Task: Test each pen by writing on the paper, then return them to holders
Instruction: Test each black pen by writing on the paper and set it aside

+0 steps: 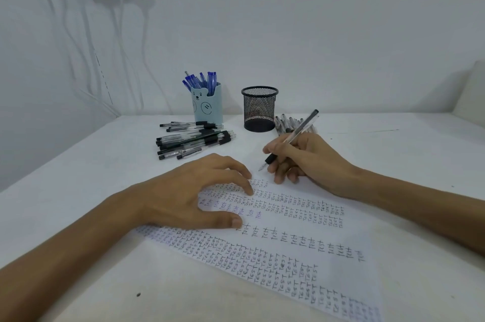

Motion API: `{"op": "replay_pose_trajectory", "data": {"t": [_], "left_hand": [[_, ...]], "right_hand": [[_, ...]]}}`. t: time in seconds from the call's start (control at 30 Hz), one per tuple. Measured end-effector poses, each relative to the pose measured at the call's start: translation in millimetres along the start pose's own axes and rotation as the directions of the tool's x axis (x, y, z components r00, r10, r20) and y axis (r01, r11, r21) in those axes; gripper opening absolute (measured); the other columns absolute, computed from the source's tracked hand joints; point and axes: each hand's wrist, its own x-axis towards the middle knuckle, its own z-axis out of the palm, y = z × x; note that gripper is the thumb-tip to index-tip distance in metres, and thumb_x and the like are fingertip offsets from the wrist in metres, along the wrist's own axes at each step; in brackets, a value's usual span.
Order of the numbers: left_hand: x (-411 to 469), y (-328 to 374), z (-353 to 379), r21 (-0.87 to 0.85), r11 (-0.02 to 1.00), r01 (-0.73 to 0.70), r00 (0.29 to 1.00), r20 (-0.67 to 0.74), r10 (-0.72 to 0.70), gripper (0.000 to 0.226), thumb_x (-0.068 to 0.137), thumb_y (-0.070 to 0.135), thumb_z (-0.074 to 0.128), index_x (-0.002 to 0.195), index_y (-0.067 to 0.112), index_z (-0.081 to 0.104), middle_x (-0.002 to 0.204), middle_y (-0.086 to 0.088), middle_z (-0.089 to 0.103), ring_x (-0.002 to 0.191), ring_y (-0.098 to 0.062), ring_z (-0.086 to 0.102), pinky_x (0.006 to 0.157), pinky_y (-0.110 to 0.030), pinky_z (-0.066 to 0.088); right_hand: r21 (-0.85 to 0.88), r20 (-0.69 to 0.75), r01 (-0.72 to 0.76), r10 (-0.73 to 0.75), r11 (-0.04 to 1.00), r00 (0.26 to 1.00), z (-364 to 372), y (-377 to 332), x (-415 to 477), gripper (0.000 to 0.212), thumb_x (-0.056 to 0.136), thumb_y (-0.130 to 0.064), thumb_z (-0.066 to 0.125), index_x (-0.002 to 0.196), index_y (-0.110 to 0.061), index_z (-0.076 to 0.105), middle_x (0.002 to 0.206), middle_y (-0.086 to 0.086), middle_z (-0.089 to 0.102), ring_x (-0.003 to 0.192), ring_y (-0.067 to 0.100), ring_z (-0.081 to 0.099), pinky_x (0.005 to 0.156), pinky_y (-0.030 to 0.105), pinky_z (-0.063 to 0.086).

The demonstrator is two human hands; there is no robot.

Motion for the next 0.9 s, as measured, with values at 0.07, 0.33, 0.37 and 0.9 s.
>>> {"op": "replay_pose_trajectory", "data": {"t": [0.07,0.33,0.37,0.9], "left_hand": [[-0.4,0.6,-0.1,0.004,1.0,0.002,1.0,0.002,-0.002,0.043,0.091,0.062,0.07,0.131,0.048,0.059,0.146,0.03,0.044,0.142,-0.001,0.04,0.115,-0.031,0.038],[-0.7,-0.4,2.2,0.029,1.0,0.008,0.999,0.039,-0.009,0.051,0.091,0.066,0.065,0.139,0.056,0.051,0.149,0.033,0.034,0.145,0.003,0.03,0.117,-0.024,0.031],[-1.1,-0.1,2.2,0.028,1.0,0.012,0.999,0.042,-0.013,0.051,0.091,0.067,0.064,0.139,0.057,0.05,0.149,0.034,0.033,0.145,0.005,0.029,0.116,-0.022,0.03],[-1.1,2.5,0.7,0.023,1.0,0.015,0.999,0.04,-0.015,0.052,0.091,0.066,0.064,0.14,0.054,0.052,0.148,0.034,0.034,0.144,0.004,0.031,0.115,-0.017,0.029]], "right_hand": [[-0.02,0.018,-0.021,0.021,1.0,1.0,1.7,-1.2,0.5,0.022,0.101,-0.02,0.061,0.098,0.0,0.069,0.088,0.019,0.076,0.068,0.029,0.07,0.047,0.025,0.045],[-0.211,0.035,0.081,-0.075,0.974,0.997,3.1,2.0,-7.8,0.012,0.088,0.001,0.065,0.079,0.007,0.062,0.062,0.016,0.066,0.045,0.018,0.052,0.046,0.026,0.043],[-0.223,0.042,0.089,-0.082,0.971,0.996,3.2,1.8,-8.2,0.012,0.088,0.001,0.065,0.077,0.005,0.062,0.061,0.016,0.066,0.045,0.017,0.051,0.046,0.026,0.042],[-0.246,0.059,0.096,-0.085,0.964,0.995,3.7,5.2,-5.7,0.012,0.088,0.0,0.068,0.077,0.004,0.062,0.058,0.012,0.065,0.053,0.019,0.05,0.051,0.025,0.04]]}}
